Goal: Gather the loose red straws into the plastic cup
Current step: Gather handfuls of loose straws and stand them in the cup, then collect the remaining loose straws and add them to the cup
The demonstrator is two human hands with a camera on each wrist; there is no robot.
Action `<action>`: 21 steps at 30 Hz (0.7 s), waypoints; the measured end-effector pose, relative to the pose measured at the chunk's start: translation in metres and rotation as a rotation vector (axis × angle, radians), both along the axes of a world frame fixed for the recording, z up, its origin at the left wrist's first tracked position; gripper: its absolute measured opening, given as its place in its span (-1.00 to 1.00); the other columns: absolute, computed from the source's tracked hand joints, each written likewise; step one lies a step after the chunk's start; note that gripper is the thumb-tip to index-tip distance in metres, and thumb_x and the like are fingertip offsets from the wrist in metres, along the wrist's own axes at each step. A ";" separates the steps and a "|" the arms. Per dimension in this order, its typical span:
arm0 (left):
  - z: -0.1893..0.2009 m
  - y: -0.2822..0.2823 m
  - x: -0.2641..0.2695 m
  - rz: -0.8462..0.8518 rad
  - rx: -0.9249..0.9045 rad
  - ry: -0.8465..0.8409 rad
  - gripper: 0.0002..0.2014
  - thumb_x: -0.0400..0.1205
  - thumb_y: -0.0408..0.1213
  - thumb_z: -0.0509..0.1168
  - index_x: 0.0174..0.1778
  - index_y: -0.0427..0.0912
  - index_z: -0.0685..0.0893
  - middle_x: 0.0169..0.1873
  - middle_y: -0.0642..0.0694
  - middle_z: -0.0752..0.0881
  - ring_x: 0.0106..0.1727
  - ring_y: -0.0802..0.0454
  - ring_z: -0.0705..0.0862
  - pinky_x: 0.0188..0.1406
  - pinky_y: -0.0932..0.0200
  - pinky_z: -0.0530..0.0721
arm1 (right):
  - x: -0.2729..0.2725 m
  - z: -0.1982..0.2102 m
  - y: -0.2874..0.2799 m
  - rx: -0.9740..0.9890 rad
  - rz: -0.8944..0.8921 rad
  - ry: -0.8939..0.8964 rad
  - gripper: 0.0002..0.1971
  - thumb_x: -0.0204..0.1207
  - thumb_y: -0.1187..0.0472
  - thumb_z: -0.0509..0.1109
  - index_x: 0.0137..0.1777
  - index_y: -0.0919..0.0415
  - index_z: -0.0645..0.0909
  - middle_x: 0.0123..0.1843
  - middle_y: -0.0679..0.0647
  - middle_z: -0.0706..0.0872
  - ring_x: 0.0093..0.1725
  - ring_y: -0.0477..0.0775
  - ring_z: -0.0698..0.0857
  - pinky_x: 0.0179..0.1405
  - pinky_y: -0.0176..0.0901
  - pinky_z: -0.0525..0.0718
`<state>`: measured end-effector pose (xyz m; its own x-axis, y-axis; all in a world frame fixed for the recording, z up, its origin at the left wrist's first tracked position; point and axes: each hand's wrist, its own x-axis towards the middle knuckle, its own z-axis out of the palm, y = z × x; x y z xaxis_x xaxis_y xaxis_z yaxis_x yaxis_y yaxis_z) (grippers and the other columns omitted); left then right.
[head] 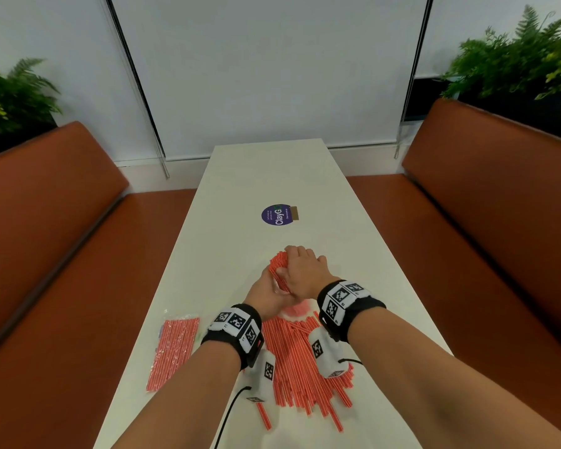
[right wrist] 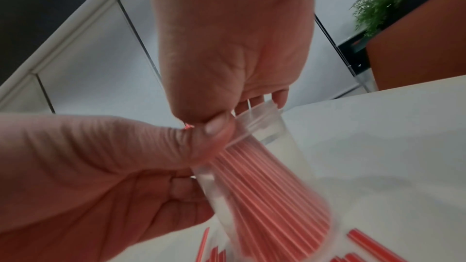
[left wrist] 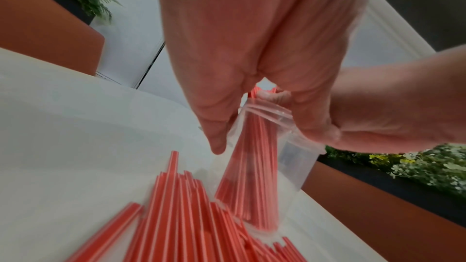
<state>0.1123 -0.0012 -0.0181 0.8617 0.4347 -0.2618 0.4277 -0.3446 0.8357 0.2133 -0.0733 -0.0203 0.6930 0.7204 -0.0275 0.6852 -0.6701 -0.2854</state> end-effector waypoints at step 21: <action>-0.016 -0.010 -0.046 -0.390 0.420 0.427 -0.06 0.45 -0.28 0.37 0.69 -0.19 -0.03 0.69 -0.21 0.05 0.68 -0.21 0.12 0.64 -0.07 0.25 | -0.050 -0.006 -0.067 0.017 -0.300 0.446 -0.03 0.49 -0.45 -0.02 0.62 0.35 0.02 0.57 0.38 0.31 0.54 0.42 0.31 0.49 0.28 0.29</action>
